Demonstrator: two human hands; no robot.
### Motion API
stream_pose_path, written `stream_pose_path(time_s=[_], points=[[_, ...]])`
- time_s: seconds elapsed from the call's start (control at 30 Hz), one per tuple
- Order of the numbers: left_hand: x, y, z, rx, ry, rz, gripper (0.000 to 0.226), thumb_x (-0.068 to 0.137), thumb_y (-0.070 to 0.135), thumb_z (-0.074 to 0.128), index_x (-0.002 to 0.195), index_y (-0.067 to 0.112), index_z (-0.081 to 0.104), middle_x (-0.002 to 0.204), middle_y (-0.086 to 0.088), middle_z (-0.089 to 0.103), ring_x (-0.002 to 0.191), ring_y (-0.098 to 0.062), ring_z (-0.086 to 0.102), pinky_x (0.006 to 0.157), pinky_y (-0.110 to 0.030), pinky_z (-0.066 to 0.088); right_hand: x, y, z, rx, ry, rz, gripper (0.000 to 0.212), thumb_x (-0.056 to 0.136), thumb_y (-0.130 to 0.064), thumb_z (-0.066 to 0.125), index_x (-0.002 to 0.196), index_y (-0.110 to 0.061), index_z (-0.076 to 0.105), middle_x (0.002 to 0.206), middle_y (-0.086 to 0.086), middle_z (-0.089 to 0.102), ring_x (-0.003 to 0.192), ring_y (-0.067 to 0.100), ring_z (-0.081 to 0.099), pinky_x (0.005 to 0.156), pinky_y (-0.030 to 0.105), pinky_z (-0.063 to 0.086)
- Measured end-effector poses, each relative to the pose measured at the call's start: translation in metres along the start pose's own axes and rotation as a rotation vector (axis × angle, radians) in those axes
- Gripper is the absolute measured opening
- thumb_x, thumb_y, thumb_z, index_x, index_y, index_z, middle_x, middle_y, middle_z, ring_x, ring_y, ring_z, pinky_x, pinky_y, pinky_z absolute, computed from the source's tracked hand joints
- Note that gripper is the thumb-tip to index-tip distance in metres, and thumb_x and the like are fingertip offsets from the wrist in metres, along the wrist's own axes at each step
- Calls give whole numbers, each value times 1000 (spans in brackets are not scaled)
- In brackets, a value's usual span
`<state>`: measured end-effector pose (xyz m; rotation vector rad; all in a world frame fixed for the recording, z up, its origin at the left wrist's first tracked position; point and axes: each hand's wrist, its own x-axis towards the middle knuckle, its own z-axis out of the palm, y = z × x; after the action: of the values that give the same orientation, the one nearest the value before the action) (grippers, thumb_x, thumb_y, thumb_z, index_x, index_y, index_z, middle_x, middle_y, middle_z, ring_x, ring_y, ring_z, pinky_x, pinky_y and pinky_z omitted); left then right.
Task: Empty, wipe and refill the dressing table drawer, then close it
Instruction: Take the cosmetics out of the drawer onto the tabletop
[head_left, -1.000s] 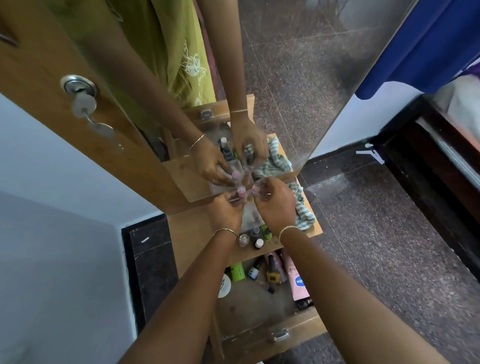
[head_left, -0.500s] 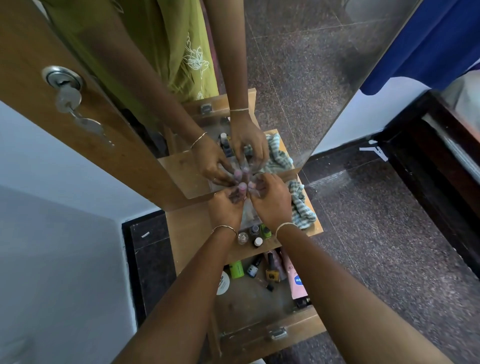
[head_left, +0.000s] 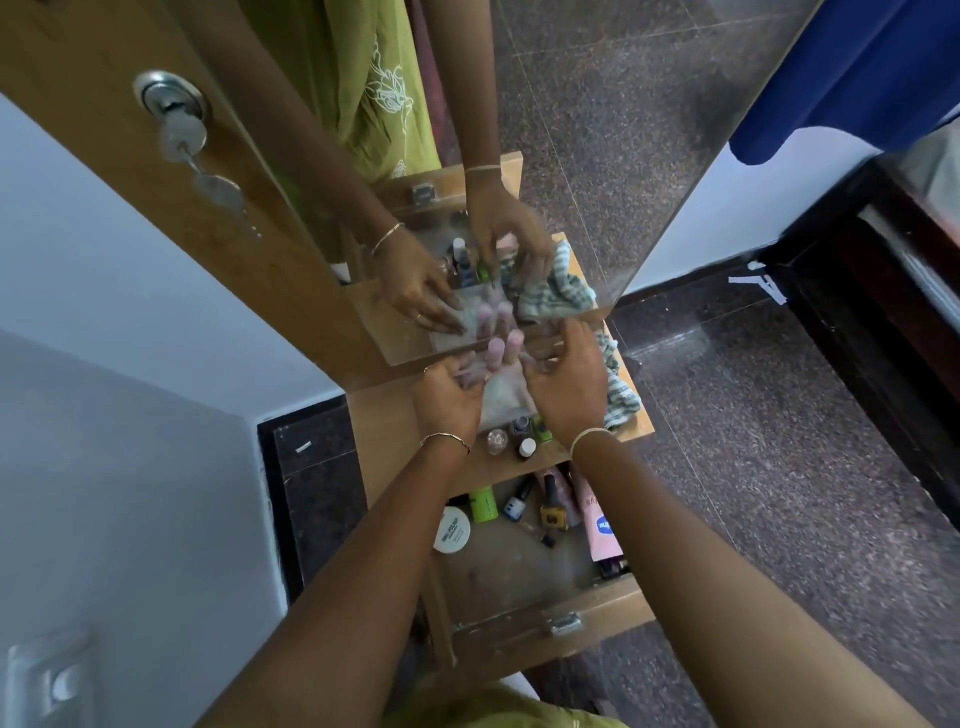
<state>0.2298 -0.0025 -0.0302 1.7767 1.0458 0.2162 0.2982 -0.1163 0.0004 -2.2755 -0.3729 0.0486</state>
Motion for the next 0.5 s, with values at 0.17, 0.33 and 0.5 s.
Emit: stream_pose_path(time_s=[0.17, 0.33, 0.5], points=[[-37, -17, -26, -27, 37, 59, 22, 73, 14, 77, 94, 11, 71, 92, -4, 73, 77, -15, 69, 76, -30, 56, -38, -4, -26, 94, 139, 94, 33, 73, -25, 74, 100, -21, 55, 88, -8, 55, 73, 10, 54, 65, 26, 45], [-85, -60, -53, -7, 3, 76, 11, 76, 26, 75, 73, 27, 64, 70, 7, 67, 64, -3, 61, 62, -22, 52, -104, 10, -32, 138, 200, 211, 33, 75, -20, 76, 96, -22, 52, 87, -8, 55, 70, 1, 50, 66, 17, 42], [-114, -105, -67, 111, -96, 36, 13, 79, 29, 72, 73, 18, 67, 68, 4, 67, 64, -4, 62, 63, -28, 53, -168, 35, -12, 151, 133, 365, 23, 80, -23, 73, 91, -23, 53, 78, -6, 56, 63, 10, 56, 59, 24, 45]])
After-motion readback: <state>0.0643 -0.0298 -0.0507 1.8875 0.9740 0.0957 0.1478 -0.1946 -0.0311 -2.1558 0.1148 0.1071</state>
